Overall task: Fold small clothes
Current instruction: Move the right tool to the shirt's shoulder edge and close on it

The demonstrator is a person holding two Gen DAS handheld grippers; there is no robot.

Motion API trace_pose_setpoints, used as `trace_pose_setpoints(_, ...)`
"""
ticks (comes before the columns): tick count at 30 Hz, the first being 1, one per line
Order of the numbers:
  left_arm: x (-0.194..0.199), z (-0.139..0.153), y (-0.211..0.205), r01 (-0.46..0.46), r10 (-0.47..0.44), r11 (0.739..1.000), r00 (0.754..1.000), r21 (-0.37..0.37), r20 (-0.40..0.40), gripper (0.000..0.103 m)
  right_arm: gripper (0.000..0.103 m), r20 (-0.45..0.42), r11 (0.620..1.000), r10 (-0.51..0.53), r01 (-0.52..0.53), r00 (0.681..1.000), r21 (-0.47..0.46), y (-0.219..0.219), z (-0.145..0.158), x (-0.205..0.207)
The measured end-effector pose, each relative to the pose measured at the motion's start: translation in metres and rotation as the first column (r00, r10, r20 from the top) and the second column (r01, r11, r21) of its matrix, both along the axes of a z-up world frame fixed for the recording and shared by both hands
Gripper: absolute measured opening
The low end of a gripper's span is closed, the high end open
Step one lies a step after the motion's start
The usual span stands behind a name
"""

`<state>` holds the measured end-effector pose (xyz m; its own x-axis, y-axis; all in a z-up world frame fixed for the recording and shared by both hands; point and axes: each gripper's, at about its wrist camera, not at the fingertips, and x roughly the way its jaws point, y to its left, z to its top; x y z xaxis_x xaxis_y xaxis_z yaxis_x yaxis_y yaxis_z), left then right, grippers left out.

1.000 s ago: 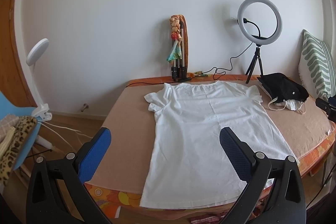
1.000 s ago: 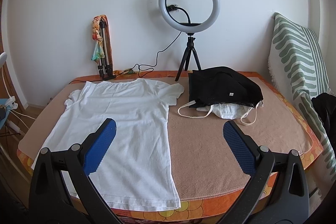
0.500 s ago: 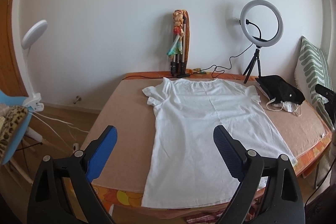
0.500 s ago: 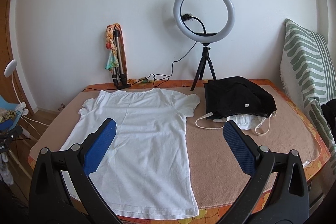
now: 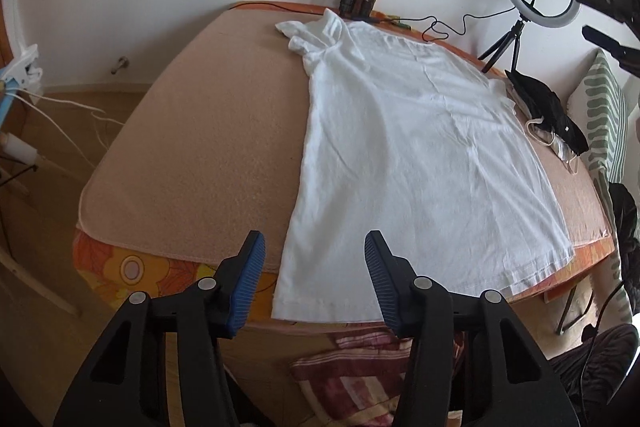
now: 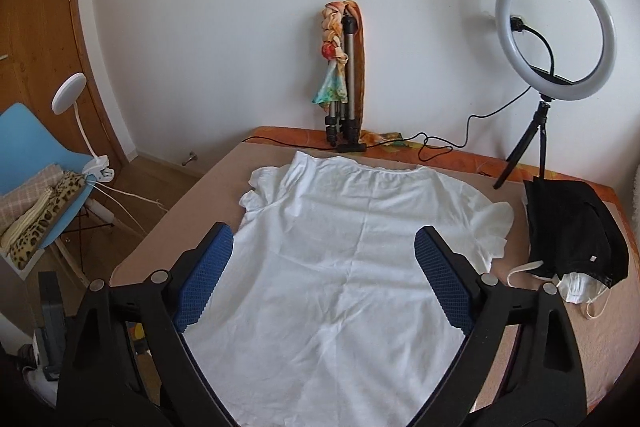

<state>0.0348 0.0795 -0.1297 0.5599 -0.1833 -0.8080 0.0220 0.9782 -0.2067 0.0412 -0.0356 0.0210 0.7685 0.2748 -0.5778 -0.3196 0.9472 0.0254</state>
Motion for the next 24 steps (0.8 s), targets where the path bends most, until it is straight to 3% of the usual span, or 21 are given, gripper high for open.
trace_pose_setpoints(3, 0.006, -0.01, 0.009, -0.01, 0.007, 0.999, 0.999, -0.042, -0.053, 0.033, 0.094, -0.027, 1.0, 0.029, -0.029, 0.999, -0.001, 0.027, 0.001, 0.026)
trace_pose_setpoints(10, 0.01, -0.037, 0.016, -0.029, 0.023, 0.999, 0.99, -0.044, -0.139, 0.032, 0.092, -0.12, 0.998, 0.064, -0.066, 0.991, -0.01, 0.087, -0.008, 0.09)
trace_pose_setpoints(14, 0.014, -0.036, 0.013, -0.031, 0.029, 0.999, 0.993, -0.012, -0.116, 0.03, 0.092, -0.19, 0.995, 0.078, -0.087, 0.979, -0.041, 0.123, -0.021, 0.134)
trace_pose_setpoints(21, 0.019, -0.037, 0.009, 0.007, -0.011, 0.999, 0.992, -0.039, -0.125, 0.03, 0.087, -0.311, 0.989, 0.093, -0.124, 0.946, -0.083, 0.188, -0.064, 0.21)
trace_pose_setpoints(24, 0.021, -0.037, 0.012, 0.002, -0.007, 0.999, 0.993, -0.041, -0.122, 0.022, 0.08, -0.381, 0.989, 0.072, -0.117, 0.922, -0.095, 0.208, -0.097, 0.239)
